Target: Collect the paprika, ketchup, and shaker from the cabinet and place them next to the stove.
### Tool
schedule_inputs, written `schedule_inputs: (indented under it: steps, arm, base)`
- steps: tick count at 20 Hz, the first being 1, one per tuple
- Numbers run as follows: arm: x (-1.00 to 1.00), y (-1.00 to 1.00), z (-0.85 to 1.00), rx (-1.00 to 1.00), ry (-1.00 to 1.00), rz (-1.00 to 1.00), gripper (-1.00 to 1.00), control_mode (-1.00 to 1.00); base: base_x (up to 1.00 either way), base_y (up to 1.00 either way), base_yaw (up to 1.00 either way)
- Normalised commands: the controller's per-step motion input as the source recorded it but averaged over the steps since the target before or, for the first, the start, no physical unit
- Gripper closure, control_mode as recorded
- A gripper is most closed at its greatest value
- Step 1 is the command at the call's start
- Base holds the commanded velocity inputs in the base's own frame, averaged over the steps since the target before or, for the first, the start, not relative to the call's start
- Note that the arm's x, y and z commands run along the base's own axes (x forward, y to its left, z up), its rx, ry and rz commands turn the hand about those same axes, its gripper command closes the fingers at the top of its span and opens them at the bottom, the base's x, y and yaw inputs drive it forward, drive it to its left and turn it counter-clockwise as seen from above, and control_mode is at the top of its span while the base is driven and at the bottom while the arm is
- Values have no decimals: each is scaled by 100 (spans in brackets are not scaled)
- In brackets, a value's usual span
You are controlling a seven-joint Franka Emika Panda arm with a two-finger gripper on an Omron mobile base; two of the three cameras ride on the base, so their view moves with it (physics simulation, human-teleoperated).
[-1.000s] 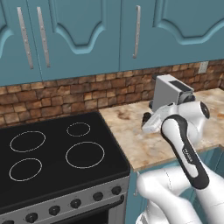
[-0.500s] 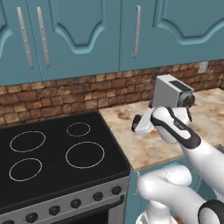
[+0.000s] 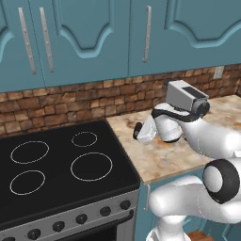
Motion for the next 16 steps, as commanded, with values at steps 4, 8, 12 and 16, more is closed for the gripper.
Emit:
schedule_inputs:
  steps: [4, 8, 12, 16]
  arm:
    - [53, 18, -36, 0, 0, 7, 100, -100]
    - [47, 2, -36, 0, 0, 6, 100, -100]
    - [38, 0, -33, 0, 0, 5, 100, -100]
    - [27, 0, -25, 0, 0, 6, 100, -100]
  base:
    - [0, 0, 0]
    - [0, 0, 0]
    - [0, 0, 0]
    - [0, 0, 0]
